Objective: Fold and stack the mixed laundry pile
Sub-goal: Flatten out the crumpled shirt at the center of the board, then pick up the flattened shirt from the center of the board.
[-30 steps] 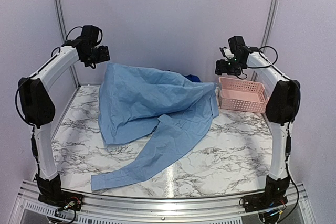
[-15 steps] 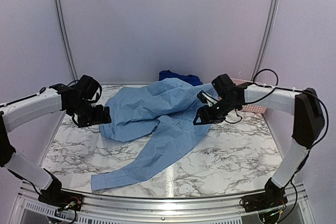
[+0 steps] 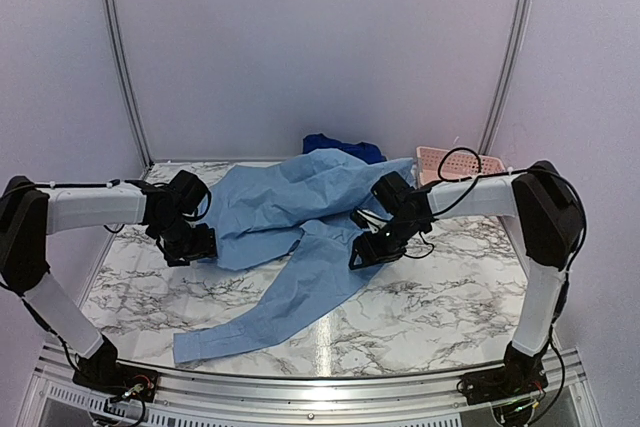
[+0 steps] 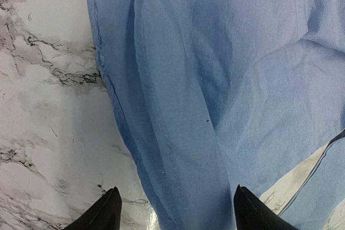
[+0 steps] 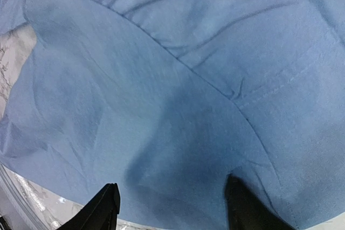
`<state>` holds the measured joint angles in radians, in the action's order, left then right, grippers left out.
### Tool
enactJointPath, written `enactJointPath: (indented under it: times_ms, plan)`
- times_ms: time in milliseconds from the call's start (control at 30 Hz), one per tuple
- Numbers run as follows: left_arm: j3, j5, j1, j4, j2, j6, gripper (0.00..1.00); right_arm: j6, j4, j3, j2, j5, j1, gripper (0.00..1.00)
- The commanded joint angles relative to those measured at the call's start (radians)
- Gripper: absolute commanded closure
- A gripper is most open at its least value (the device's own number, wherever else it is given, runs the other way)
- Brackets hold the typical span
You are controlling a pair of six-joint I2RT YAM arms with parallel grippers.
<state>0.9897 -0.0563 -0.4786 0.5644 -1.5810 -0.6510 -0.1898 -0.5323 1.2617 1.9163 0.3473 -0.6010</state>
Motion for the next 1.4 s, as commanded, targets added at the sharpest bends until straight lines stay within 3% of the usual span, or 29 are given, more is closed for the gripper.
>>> enactJointPath:
  times_ms: [0,300,433,467,500,567,633,733,767,1000,1267,1300,1367]
  plan:
    - [-0.063,0.05,0.012,-0.095,0.013,-0.024,0.34,-0.023,0.015,-0.078,-0.015,-0.025,-0.001,0.35]
    - [-0.214,0.093,0.136,-0.068,0.09,-0.025,0.98,-0.103,0.006,-0.312,-0.107,-0.037,0.016,0.35]
    - [-0.236,0.027,0.151,0.003,0.15,-0.007,1.0,-0.129,0.001,-0.444,-0.243,-0.012,0.07,0.35]
    - [-0.233,0.023,0.152,0.017,0.165,-0.001,0.96,-0.129,-0.011,-0.456,-0.276,-0.005,0.075,0.35]
    - [-0.226,0.029,0.149,0.033,0.186,0.008,0.85,-0.126,-0.021,-0.458,-0.309,0.01,0.074,0.35]
    - [-0.202,0.083,0.133,0.044,0.239,0.041,0.53,-0.114,-0.033,-0.444,-0.38,0.083,0.061,0.35]
    - [-0.16,0.113,0.057,0.062,0.305,0.079,0.3,-0.112,-0.047,-0.394,-0.455,0.112,0.054,0.33]
    - [-0.103,0.178,-0.105,0.101,0.35,0.106,0.05,-0.099,-0.088,-0.294,-0.521,0.097,0.059,0.29]
    - [-0.101,0.203,-0.156,0.116,0.352,0.109,0.02,-0.093,-0.097,-0.264,-0.525,0.083,0.066,0.29]
    - [-0.142,0.15,-0.425,0.184,0.308,0.106,0.01,-0.025,-0.113,-0.161,-0.473,0.068,0.142,0.29]
    - [-0.111,0.032,-0.639,0.192,0.076,0.169,0.01,0.034,-0.106,-0.131,-0.465,0.068,0.154,0.27]
    - [-0.112,0.039,-0.656,0.192,0.057,0.175,0.04,0.041,-0.106,-0.135,-0.473,0.063,0.155,0.27]
    - [-0.112,0.079,-0.676,0.189,0.034,0.188,0.25,0.055,-0.097,-0.148,-0.504,0.061,0.155,0.24]
